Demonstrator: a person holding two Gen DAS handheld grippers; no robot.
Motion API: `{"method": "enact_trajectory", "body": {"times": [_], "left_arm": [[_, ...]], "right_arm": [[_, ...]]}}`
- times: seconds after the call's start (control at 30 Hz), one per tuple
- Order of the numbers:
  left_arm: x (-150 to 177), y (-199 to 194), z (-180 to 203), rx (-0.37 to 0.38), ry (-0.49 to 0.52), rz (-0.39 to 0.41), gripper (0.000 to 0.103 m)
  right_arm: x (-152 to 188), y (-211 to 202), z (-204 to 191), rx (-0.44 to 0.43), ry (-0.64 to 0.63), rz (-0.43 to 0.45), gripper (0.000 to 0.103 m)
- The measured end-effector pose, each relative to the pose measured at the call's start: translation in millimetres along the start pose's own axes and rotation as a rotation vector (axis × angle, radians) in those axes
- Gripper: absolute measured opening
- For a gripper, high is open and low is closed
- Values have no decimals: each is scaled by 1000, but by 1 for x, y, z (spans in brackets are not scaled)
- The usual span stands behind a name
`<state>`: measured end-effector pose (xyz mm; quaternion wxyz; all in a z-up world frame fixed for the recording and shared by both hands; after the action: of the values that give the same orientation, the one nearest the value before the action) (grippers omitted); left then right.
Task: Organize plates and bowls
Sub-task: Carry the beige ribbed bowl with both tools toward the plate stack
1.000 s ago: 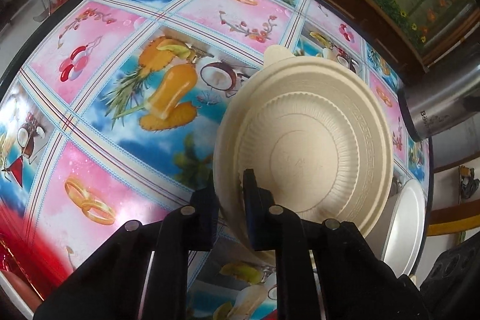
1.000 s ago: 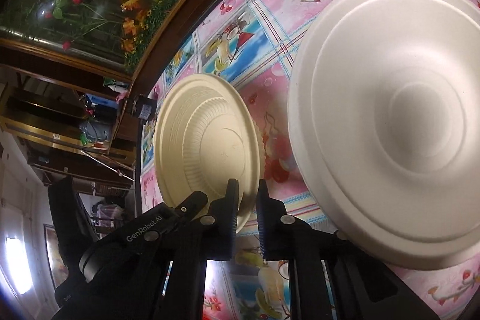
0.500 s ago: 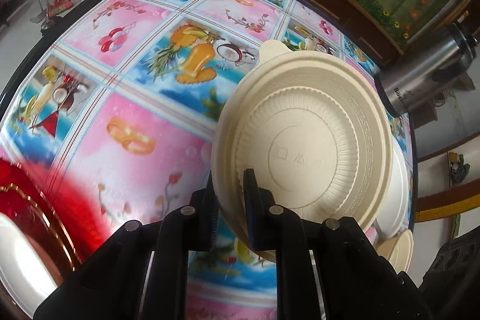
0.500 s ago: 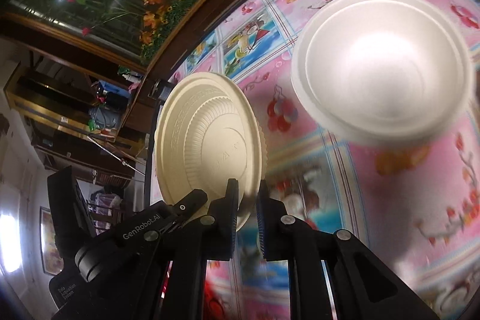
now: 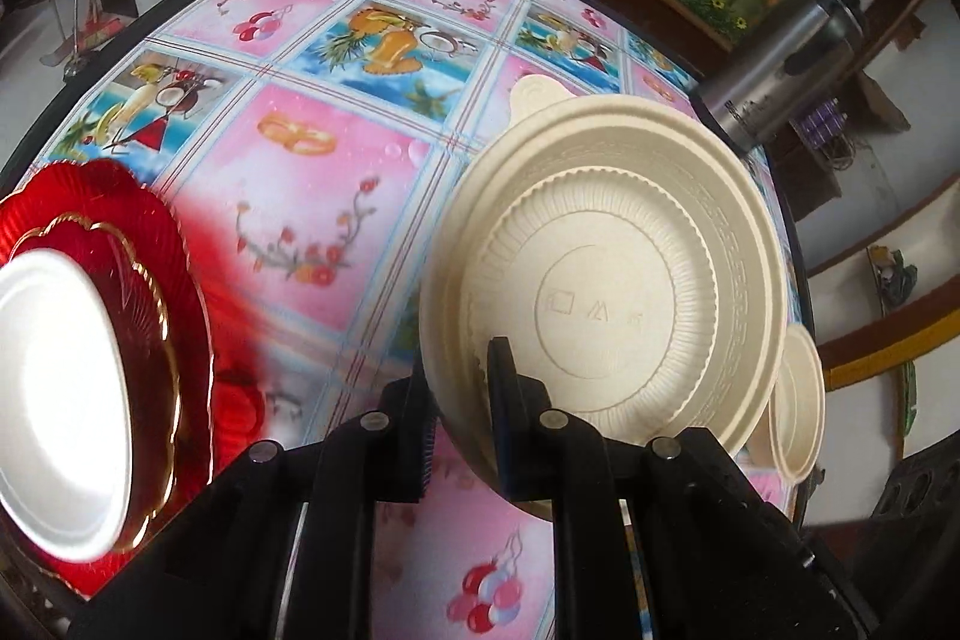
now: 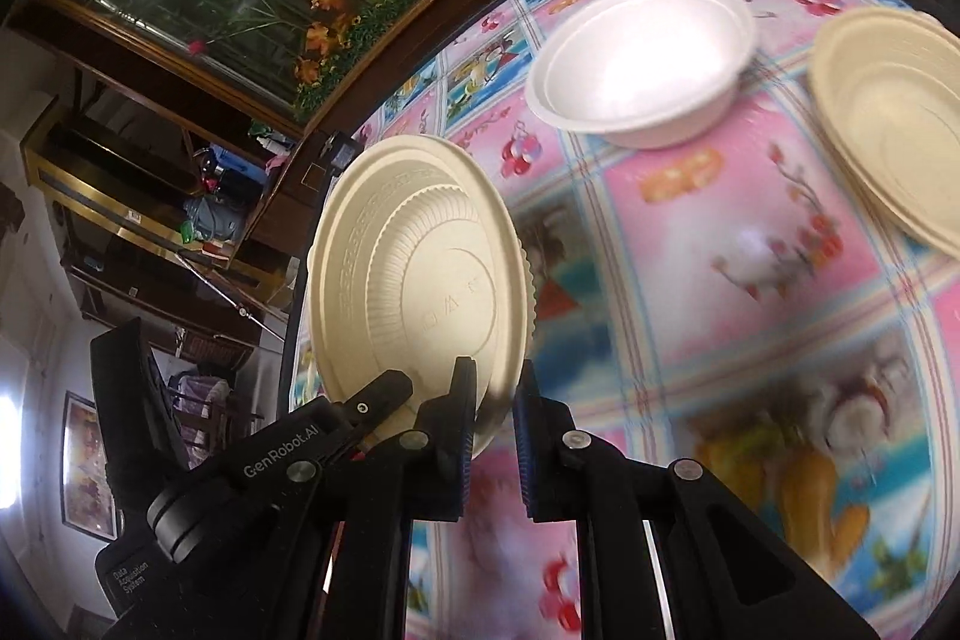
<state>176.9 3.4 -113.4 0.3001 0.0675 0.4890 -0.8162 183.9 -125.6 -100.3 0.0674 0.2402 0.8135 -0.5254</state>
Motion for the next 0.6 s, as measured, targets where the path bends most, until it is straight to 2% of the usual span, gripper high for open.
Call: {"method": "enact_trajectory", "body": {"times": [0.3, 0.6], "left_arm": [[37, -27, 1, 22, 62, 35, 14], [50, -45, -11, 28, 68, 67, 14]], "right_arm": [[39, -27, 21, -14, -9, 17, 12], [57, -35, 17, -19, -59, 32, 12]]}}
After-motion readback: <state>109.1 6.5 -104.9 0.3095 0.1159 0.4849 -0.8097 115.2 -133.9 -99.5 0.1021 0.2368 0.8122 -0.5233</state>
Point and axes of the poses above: each gripper's, at about its wrist camera, not at the fingertips, and y roughly the way its jaws point, z to its right, x to its underside, the point moved 7 cm from there along y, roughly the way its jaws point, and after that the axes turned 14 degrees about x, right-handed, at the moved point
